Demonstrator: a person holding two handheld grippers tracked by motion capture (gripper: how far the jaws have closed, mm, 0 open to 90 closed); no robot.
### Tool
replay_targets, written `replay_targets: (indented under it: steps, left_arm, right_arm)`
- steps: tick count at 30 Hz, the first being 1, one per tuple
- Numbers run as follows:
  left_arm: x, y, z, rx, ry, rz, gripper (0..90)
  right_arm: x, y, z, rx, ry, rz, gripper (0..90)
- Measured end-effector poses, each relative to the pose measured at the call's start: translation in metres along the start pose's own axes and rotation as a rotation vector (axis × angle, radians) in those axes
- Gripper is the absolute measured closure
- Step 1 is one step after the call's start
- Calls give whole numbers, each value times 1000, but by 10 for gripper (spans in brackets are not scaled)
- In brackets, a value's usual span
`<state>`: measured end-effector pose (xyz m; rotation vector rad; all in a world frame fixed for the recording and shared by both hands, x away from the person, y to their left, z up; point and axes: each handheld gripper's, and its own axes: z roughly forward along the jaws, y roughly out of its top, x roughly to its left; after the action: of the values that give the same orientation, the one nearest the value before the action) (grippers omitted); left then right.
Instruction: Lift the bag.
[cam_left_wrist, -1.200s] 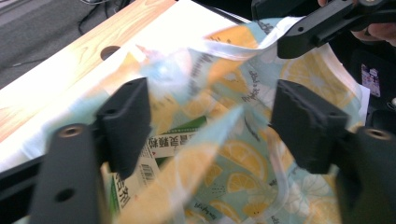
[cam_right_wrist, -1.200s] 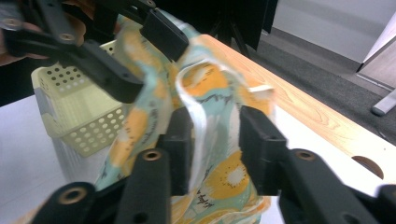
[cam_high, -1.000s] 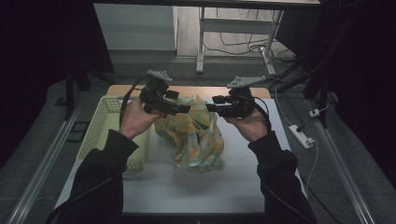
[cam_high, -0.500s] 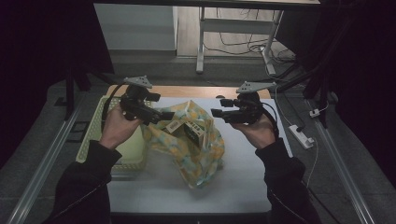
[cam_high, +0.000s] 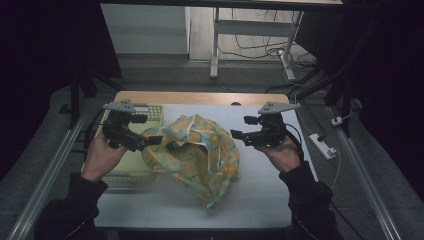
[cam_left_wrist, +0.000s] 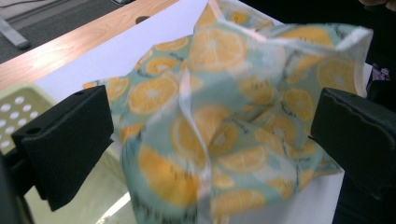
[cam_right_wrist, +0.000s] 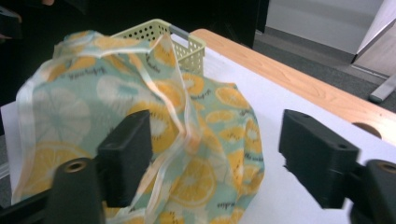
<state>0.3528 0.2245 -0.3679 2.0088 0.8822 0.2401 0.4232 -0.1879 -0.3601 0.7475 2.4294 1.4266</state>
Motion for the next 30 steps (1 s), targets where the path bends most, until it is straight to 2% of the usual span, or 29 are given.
replay_targets:
  steps: [9,15,19,24,30]
  left_arm:
    - [-8,-49,-15,-31,73,-74,0]
    - [-16,-85,-22,-25,106,-117,0]
    - [-23,-105,-26,-32,111,-143,0]
    - [-32,-129,-28,-49,121,-165,0]
    - [-44,-153,-30,-49,162,-178,0]
  right_arm:
    - [7,-29,-9,-2,-57,-3,102]
    - [12,-51,-18,0,-89,-8,36]
    - [15,-65,-22,18,-119,-10,23]
    - [17,-85,-29,24,-145,14,13]
    - [19,-113,-37,46,-168,52,0]
